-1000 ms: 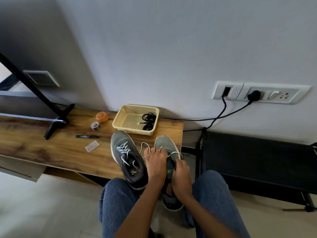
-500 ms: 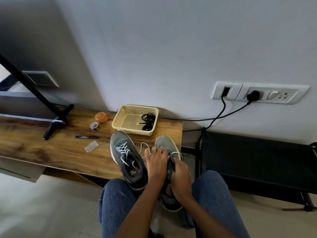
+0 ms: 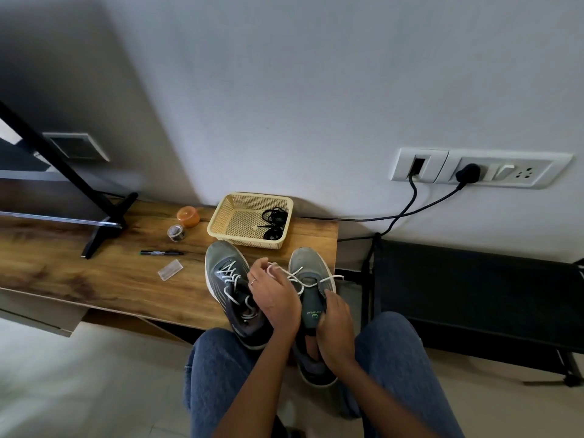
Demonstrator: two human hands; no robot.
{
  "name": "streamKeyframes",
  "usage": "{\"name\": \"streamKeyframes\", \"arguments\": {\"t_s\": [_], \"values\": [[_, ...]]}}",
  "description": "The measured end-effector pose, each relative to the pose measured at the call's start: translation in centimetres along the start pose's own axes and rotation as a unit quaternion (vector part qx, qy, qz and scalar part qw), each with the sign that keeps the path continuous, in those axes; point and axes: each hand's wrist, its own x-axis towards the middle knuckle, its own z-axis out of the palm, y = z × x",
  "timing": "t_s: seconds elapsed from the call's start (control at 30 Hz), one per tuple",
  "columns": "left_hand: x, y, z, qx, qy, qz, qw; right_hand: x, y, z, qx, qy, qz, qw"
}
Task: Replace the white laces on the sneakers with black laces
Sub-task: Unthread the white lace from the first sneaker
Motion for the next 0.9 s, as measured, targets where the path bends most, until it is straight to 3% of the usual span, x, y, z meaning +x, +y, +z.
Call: {"name": "streamKeyframes", "arguments": {"t_s": [0.13,0.27,0.43,0.57,0.67,0.9], "values": [[-0.5,-1.2,0.1,0.196,-0.102,0.133,0.966,-0.1,-0.1,-0.4,-0.007,-0.016,-0.021,1.0],[-0.9,-2.7,0.6,0.274,-0.221,0.246,0.903,-0.2,-0.4,-0.5,0.003,0.001,-0.028,1.0],[-0.7,-2.2,0.6,0.326,-0.217,0.275,0.878,-0.2,-0.1,-0.2,0.0,0.001,-0.033,0.999],[-0.6,-2.4,0.7,0.35,-0.197,0.268,0.876,-0.2,-0.2,-0.4,-0.009,-0.005,-0.031,0.999],[-0.6,-2.6,0.7,0.325,-0.188,0.249,0.893,-0.3,-0.3,-0.6,-0.01,-0.01,-0.033,0.999],[-1.4,-1.8,-0.2,0.066,-0.128,0.124,0.982,-0.4,-0.5,-0.9,0.007,-0.019,-0.03,0.999]]}}
